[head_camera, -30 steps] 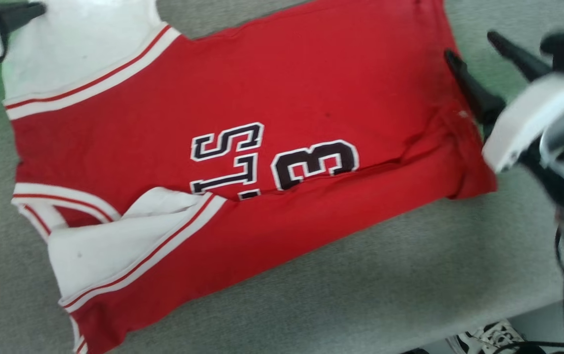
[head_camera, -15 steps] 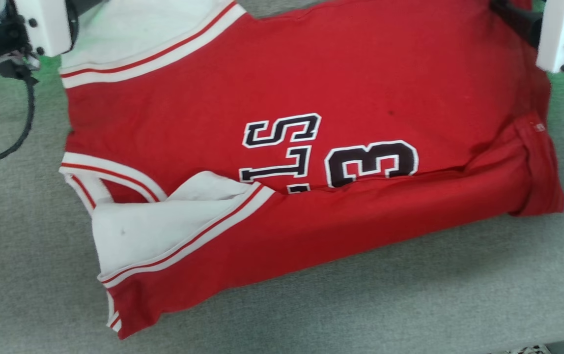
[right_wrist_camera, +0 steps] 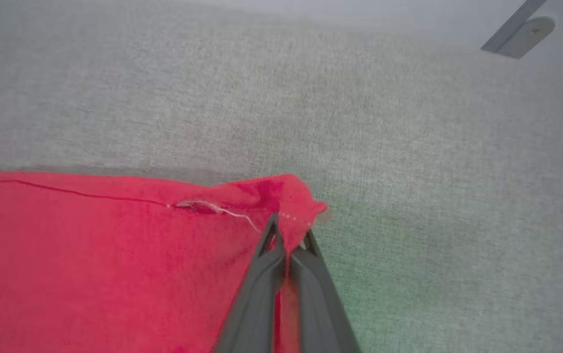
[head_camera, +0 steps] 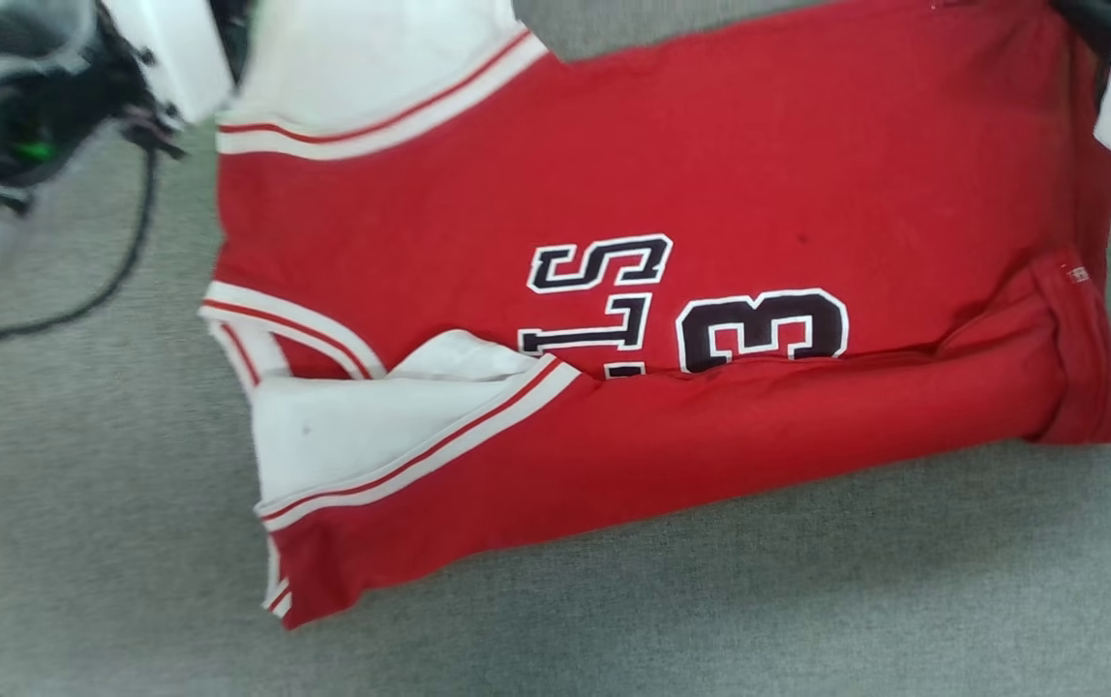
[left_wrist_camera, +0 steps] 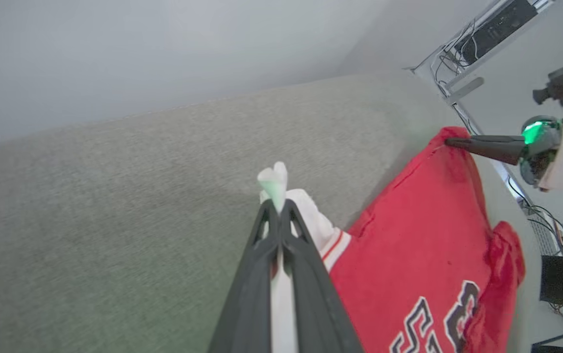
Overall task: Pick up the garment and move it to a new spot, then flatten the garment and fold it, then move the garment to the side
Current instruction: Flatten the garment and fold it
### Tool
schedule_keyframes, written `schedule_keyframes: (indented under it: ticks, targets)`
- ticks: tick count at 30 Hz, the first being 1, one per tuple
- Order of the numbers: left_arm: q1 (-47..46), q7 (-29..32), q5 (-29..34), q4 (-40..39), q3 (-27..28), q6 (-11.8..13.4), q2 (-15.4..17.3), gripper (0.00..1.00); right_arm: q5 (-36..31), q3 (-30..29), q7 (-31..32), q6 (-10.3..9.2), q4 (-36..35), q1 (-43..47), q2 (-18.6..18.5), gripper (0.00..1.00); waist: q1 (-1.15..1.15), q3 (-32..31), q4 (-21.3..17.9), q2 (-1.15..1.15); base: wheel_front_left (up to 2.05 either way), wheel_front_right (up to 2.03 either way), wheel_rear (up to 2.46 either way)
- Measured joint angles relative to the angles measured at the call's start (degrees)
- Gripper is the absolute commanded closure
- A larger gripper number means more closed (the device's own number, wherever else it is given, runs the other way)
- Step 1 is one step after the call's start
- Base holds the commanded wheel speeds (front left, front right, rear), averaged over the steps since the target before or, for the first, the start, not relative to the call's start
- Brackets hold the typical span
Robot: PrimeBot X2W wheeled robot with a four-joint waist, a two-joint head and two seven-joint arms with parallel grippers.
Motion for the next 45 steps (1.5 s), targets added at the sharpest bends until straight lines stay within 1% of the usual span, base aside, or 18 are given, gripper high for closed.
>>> schedule_keyframes:
  ticks: [3,5,7,8,10,14,17,20,22,25,29,33,37,40,41,42,44,45]
  targets:
    - [2.1,-2.9,-1.4,-4.9,-0.1,0.0,0.2,1.00,1.0,-0.2,-1.9,0.00,-2.2,2.9,-1.5,1.00,0.00,-2.4,0.9,0.00,0.00,0.00,0.00]
    - [4.2,-4.9,-1.7,-8.9,-0.6,0.0,1.3,1.00,1.5,-0.3,-2.4,0.00,-4.3,5.5,-2.7,1.00,0.00,-4.1,1.7,0.00,0.00,0.00,0.00]
    - [7.0,-7.2,-1.8,-12.9,-1.2,0.0,3.1,1.00,2.0,-0.4,-2.6,0.00,-6.8,8.7,-4.1,1.00,0.00,-5.9,2.4,0.00,0.00,0.00,0.00]
    - [10.2,-10.2,-2.3,-16.8,-1.6,0.0,5.5,1.00,2.4,-1.0,-2.6,0.00,-9.5,12.3,-5.8,1.00,0.00,-7.6,3.2,0.00,0.00,0.00,0.00]
    - [13.8,-13.1,-2.8,-20.1,-2.1,0.0,7.7,1.00,2.7,-2.8,-2.6,0.00,-12.1,16.6,-7.2,1.00,0.00,-9.2,4.1,0.00,0.00,0.00,0.00]
    - [21.7,-18.8,-2.7,-26.1,-4.3,0.0,11.5,1.00,3.1,-7.3,-2.4,0.00,-18.5,26.7,-8.9,1.00,0.00,-11.8,6.1,0.00,0.00,0.00,0.00]
    - [27.0,-23.8,-3.3,-29.1,-5.1,0.0,13.6,1.00,3.1,-11.4,-2.3,0.00,-22.8,34.0,-8.6,1.00,0.00,-13.1,7.3,0.00,0.00,0.00,0.00]
    - [32.2,-28.5,-3.3,-31.3,-6.3,0.0,15.3,1.00,2.7,-15.6,-2.1,0.00,-26.7,40.3,-7.0,1.00,0.00,-13.8,8.0,0.00,0.00,0.00,0.00]
    - [35.6,-31.5,-3.3,-31.9,-7.1,0.0,15.9,1.00,2.2,-17.9,-2.0,0.00,-28.7,44.1,-5.8,1.00,0.00,-13.9,8.2,0.00,0.00,0.00,0.00]
    - [40.0,-34.2,-3.4,-32.6,-7.4,-0.1,16.5,1.00,1.9,-21.4,-1.9,0.00,-31.3,49.4,-4.0,1.00,0.00,-13.7,8.2,0.00,0.00,0.00,0.00]
    - [44.5,-35.3,-2.7,-32.0,-7.7,-0.1,16.1,1.00,1.8,-25.2,-1.6,-0.01,-33.2,53.5,-1.5,1.00,0.00,-13.2,8.4,0.01,0.00,0.00,0.00]
    - [46.0,-35.5,-1.0,-28.8,-8.1,-0.1,12.8,1.00,1.8,-26.7,-1.8,0.00,-32.0,54.1,0.2,1.00,0.00,-12.7,8.7,0.01,0.00,0.00,0.00]
    - [45.8,-35.6,-0.8,-25.0,-8.7,-0.1,8.7,1.00,0.8,-25.8,-2.4,-0.01,-28.4,52.5,0.7,1.00,0.00,-12.1,8.7,0.00,0.00,0.00,0.00]
    - [44.9,-35.7,-0.1,-21.3,-9.4,-0.1,6.8,1.00,0.0,-24.1,-3.4,0.00,-25.7,50.6,0.9,1.00,0.00,-11.7,8.5,0.00,0.00,0.00,0.00]
    - [44.9,-35.7,-0.1,-21.3,-9.4,-0.1,6.8,1.00,0.0,-24.1,-3.4,0.00,-25.7,50.6,0.9,1.00,0.00,-11.7,8.5,0.00,0.00,0.00,0.00]
    - [44.1,-35.6,0.7,-19.1,-10.0,-0.1,6.0,1.00,-0.4,-23.2,-4.2,0.00,-24.1,49.5,0.9,1.00,0.00,-11.5,8.4,0.00,0.00,0.00,0.00]
    - [43.8,-35.6,0.6,-18.1,-10.1,-0.1,4.9,1.00,-0.5,-22.5,-4.8,0.00,-23.1,48.6,0.9,1.00,0.00,-11.4,8.3,0.00,0.00,0.00,0.00]
    - [43.8,-35.6,0.6,-18.1,-10.1,-0.1,4.9,1.00,-0.5,-22.5,-4.8,0.00,-23.1,48.6,0.9,0.95,0.00,-11.4,8.3,0.00,0.00,0.00,0.00]
